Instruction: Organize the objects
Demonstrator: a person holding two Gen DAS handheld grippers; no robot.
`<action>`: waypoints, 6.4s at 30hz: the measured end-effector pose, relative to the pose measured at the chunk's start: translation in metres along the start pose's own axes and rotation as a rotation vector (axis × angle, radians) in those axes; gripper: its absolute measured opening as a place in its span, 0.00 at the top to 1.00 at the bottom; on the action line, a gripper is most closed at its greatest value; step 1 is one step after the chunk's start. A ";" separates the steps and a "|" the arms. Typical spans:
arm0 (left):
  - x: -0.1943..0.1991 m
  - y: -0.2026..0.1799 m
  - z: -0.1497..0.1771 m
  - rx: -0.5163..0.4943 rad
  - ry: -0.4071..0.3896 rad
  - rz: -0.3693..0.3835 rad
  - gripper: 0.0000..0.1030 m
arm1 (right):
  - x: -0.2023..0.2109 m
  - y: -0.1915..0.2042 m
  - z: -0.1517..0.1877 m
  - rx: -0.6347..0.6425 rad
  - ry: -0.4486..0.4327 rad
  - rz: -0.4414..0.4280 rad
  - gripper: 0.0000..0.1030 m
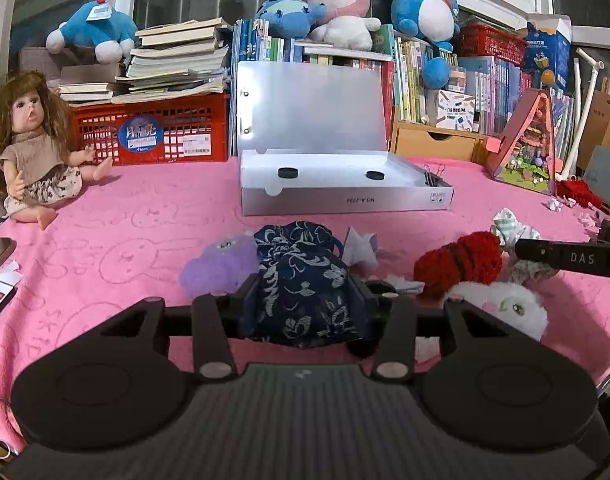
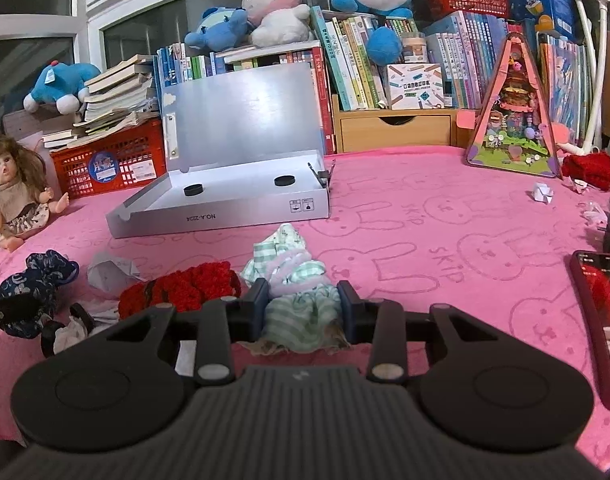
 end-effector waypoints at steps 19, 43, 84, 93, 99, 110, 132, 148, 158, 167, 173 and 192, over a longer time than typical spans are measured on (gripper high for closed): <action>-0.030 -0.003 -0.035 -0.008 -0.044 0.015 0.50 | -0.009 -0.010 -0.028 -0.035 -0.038 0.042 0.60; -0.090 0.000 -0.069 0.021 -0.023 0.034 0.50 | -0.054 -0.012 -0.077 -0.043 -0.052 0.030 0.61; -0.254 0.019 -0.090 0.053 0.103 -0.057 0.50 | -0.200 -0.005 -0.103 -0.127 0.137 -0.011 0.61; -0.276 0.024 -0.077 0.046 0.157 -0.067 0.50 | -0.222 0.007 -0.095 -0.098 0.178 -0.012 0.61; -0.287 0.024 -0.073 0.045 0.175 -0.067 0.50 | -0.235 0.013 -0.090 -0.081 0.203 -0.010 0.61; -0.303 0.025 -0.060 0.042 0.220 -0.071 0.50 | -0.253 0.025 -0.078 -0.054 0.246 -0.014 0.61; -0.313 0.027 -0.053 0.080 0.231 -0.067 0.49 | -0.264 0.021 -0.060 -0.078 0.288 -0.012 0.58; -0.305 0.030 -0.062 0.104 0.222 -0.065 0.41 | -0.252 0.019 -0.072 -0.111 0.239 -0.029 0.37; -0.268 0.024 -0.089 0.092 0.165 -0.020 0.28 | -0.210 0.025 -0.097 -0.060 0.163 -0.064 0.32; -0.205 0.011 -0.097 0.069 0.116 0.052 0.27 | -0.152 0.027 -0.101 -0.031 0.127 -0.130 0.29; -0.163 -0.001 -0.088 0.045 0.102 0.097 0.27 | -0.110 0.031 -0.090 -0.031 0.114 -0.179 0.27; -0.052 -0.011 -0.031 -0.015 0.080 0.131 0.27 | 0.003 0.040 -0.030 -0.017 0.071 -0.197 0.15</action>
Point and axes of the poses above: each gripper's, at about its wrist camera, not at the fingertips, and x roughly against the way its jaws point, y to its left, z to its underside, the point moved 2 cm from there along -x, roughly the way its jaws point, and after that the axes turned 14 degrees about -y, right-handed, at the moved point
